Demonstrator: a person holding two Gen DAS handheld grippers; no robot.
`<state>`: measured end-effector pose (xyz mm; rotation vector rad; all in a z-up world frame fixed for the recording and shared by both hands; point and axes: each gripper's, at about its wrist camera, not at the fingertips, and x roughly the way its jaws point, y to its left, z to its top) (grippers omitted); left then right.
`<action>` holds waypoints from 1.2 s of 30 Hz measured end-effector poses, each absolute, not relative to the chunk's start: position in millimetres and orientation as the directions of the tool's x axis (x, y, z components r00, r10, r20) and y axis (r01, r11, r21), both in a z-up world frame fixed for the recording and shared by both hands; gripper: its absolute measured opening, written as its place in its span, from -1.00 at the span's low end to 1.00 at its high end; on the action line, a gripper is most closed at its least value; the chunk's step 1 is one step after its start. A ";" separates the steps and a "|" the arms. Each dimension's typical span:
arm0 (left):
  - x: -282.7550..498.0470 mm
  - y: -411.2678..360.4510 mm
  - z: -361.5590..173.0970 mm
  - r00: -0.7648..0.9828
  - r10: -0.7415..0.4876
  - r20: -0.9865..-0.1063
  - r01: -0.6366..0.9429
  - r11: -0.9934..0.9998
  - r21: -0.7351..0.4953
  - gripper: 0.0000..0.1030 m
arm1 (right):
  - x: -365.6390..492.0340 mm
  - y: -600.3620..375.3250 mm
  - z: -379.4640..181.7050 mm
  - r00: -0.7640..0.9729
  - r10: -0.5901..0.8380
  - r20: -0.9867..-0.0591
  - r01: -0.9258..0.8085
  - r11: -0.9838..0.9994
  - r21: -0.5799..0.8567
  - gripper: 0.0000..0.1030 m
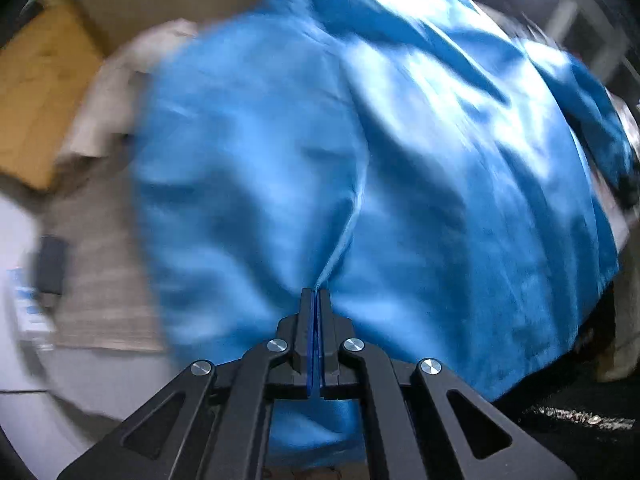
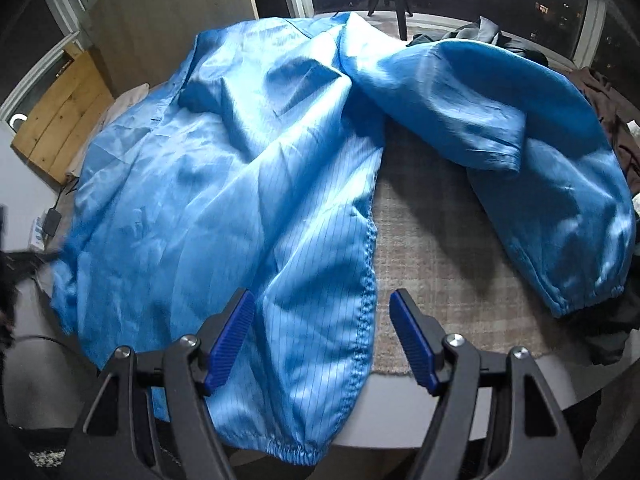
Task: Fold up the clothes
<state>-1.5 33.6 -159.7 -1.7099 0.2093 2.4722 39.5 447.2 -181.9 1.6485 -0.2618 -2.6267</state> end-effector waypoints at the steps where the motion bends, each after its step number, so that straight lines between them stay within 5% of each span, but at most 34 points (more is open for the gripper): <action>1: -5.6 15.4 -144.7 -0.383 -0.017 -0.923 -0.148 -0.986 0.080 -0.99 | 37.0 447.1 -183.8 -0.435 -0.110 -0.894 -0.068 -0.986 0.154 0.35; 2: -9.8 -3.4 -129.9 -0.416 -0.068 -0.907 -0.108 -0.986 0.123 -0.99 | 34.5 447.1 -185.7 -0.431 -0.106 -0.896 -0.072 -0.986 0.151 0.35; 6: -43.3 -129.8 -86.7 -0.366 -0.603 -0.709 0.289 -0.798 0.529 -0.98 | 28.4 448.7 -189.0 -0.425 -0.092 -0.901 -0.095 -0.985 0.145 0.35; 7: -42.0 -137.5 -79.7 -0.378 -0.592 -0.712 0.310 -0.805 0.505 -0.97 | 27.2 449.0 -189.6 -0.420 -0.102 -0.902 -0.098 -0.983 0.157 0.35; 10: -30.8 -143.0 -61.3 -0.457 -0.461 -0.761 0.311 -0.884 0.349 -0.94 | 21.3 442.7 -185.6 -0.405 -0.086 -0.910 -0.095 -0.986 0.135 0.35; 13: -17.6 -136.8 -53.1 -0.515 -0.306 -0.801 0.262 -0.946 0.193 -0.55 | 15.0 436.0 -179.4 -0.409 -0.064 -0.910 -0.087 -0.990 0.109 0.35; 14: -12.1 -120.6 -65.5 -0.501 -0.220 -0.837 0.199 -0.971 0.136 -0.42 | 12.3 434.9 -178.6 -0.408 -0.056 -0.911 -0.088 -0.991 0.101 0.35; 19: 4.5 -38.8 -142.8 -0.323 0.105 -0.941 -0.046 -0.994 -0.096 -0.40 | 0.6 442.1 -174.9 -0.408 0.000 -0.913 -0.137 -0.989 0.062 0.35; 31: -16.0 90.2 -142.2 -0.246 0.288 -0.926 -0.307 -0.929 -0.207 -0.50 | -20.6 581.7 -118.0 -0.436 0.384 -0.814 -0.334 -0.909 -0.250 0.35; 36: -8.5 173.7 -123.1 -0.248 0.380 -0.891 -0.402 -0.877 -0.262 -0.50 | -63.4 646.3 -122.2 -0.441 0.317 -0.840 -0.230 -0.944 -0.236 0.35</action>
